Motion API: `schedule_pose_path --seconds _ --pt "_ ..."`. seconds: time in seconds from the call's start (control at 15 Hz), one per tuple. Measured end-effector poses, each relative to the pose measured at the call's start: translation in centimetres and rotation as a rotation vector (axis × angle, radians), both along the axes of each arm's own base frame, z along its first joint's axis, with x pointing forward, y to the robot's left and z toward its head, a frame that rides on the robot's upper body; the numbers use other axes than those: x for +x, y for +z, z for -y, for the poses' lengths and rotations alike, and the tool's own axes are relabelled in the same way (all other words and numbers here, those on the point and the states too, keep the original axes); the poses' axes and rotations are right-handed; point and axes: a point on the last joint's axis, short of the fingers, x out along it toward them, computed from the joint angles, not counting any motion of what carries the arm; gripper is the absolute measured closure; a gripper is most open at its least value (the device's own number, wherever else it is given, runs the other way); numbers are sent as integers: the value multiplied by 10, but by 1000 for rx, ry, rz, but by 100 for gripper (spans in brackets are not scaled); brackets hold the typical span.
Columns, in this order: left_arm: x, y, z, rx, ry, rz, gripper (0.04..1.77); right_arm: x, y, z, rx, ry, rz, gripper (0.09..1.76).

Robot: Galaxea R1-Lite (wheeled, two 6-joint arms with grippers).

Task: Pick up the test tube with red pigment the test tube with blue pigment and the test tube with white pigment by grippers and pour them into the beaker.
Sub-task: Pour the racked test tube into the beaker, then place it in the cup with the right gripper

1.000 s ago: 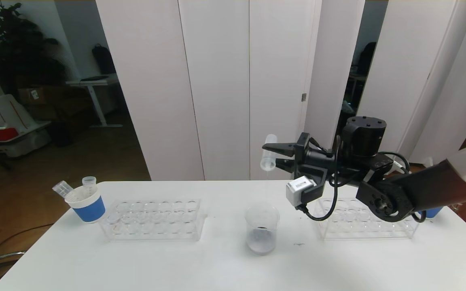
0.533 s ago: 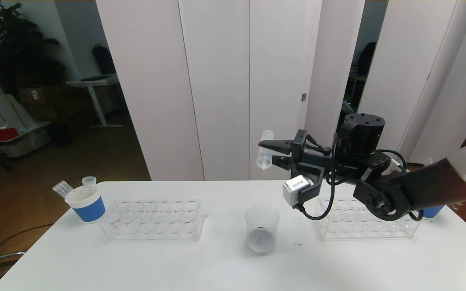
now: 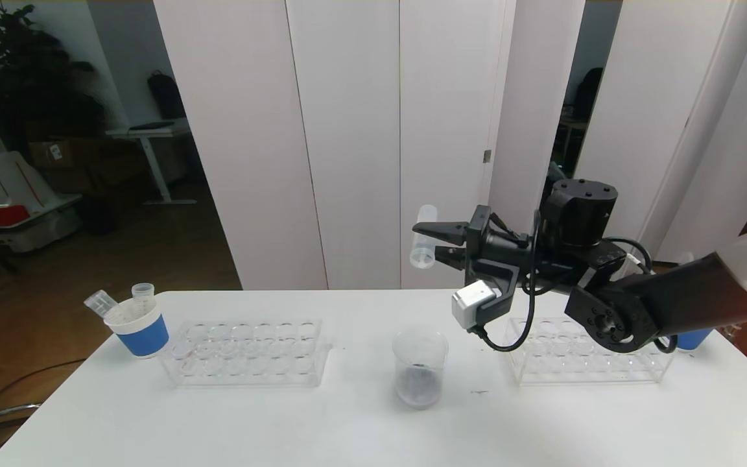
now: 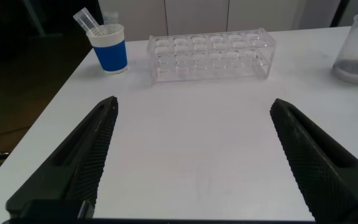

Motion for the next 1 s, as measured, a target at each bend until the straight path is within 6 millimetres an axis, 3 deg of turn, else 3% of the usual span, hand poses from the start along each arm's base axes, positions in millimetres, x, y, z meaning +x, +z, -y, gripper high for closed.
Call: schedule_pose_path --seconds 0.47,1.0 --pt "0 0 0 0 0 0 6 -4 3 -3 11 5 -20 128" --pt "0 0 0 0 0 0 6 -27 30 16 123 -110 -149 128"
